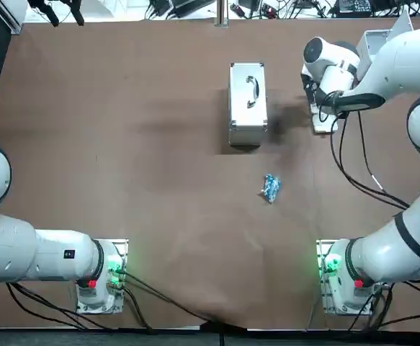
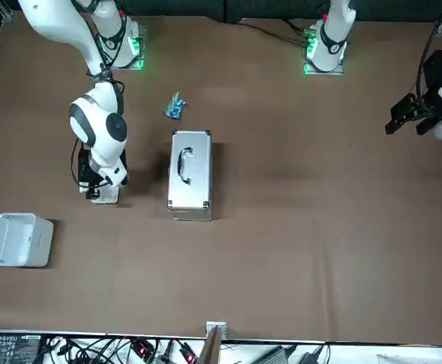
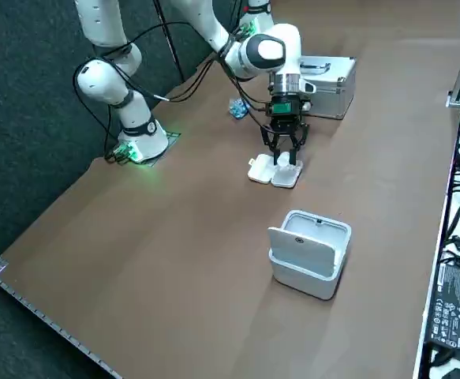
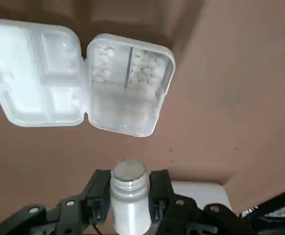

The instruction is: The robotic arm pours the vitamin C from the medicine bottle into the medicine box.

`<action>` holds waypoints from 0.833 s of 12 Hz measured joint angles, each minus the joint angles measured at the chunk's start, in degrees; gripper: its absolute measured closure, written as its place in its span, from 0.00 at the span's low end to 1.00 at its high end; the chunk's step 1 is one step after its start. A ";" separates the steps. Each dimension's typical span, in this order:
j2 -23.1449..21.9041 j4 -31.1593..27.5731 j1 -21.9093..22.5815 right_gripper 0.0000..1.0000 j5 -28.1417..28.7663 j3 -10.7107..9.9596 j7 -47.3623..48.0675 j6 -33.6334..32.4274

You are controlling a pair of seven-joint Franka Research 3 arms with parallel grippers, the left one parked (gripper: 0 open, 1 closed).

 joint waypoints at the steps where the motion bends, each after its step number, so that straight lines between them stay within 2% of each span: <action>1: 0.04 0.00 0.46 0.57 -0.88 0.20 1.27 -0.74; 10: 0.77 0.07 1.08 0.57 -2.22 0.42 4.48 -1.73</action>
